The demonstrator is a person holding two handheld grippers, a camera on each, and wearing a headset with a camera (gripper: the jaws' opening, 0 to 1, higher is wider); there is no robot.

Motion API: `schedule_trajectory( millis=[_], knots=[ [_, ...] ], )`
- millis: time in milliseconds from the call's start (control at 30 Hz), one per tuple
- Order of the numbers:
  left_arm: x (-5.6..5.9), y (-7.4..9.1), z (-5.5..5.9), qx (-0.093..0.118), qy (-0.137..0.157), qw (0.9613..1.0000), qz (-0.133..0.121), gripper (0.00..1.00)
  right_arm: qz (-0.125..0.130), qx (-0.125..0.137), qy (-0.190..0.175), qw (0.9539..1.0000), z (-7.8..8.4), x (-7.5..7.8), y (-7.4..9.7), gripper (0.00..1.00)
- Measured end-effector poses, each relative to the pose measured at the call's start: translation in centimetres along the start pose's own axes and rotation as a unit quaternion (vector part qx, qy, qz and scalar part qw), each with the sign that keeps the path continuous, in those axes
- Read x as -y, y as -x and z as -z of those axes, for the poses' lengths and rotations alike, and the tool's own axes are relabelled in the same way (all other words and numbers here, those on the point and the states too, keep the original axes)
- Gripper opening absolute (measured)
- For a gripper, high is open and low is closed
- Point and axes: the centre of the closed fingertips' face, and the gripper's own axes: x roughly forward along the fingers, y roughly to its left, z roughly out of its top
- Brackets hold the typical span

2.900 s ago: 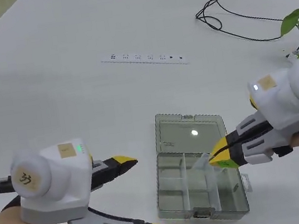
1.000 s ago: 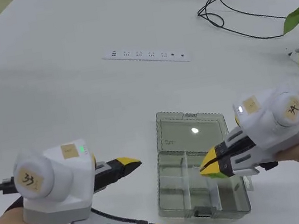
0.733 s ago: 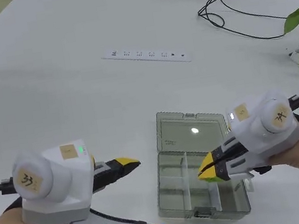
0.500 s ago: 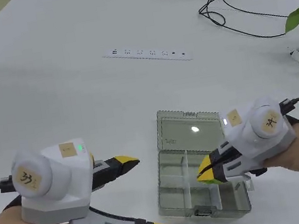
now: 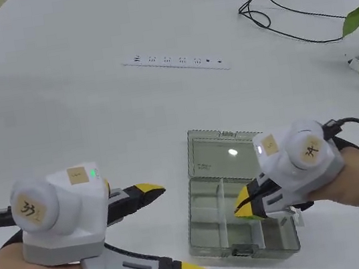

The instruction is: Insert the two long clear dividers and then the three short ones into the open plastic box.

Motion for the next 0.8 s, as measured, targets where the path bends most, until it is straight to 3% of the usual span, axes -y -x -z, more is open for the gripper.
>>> schedule_trajectory(
  millis=[500,800],
  knots=[
    [0.3,0.4,-0.1,-0.002,-0.005,1.0,-0.003,0.98,0.009,-0.011,0.005,0.9999,0.3,-0.1,-0.3,0.06],
    [0.3,0.9,0.0,-0.003,-0.006,0.9999,-0.009,0.99,0.019,0.027,-0.029,0.9991,-0.7,0.0,1.5,0.17]
  ],
)
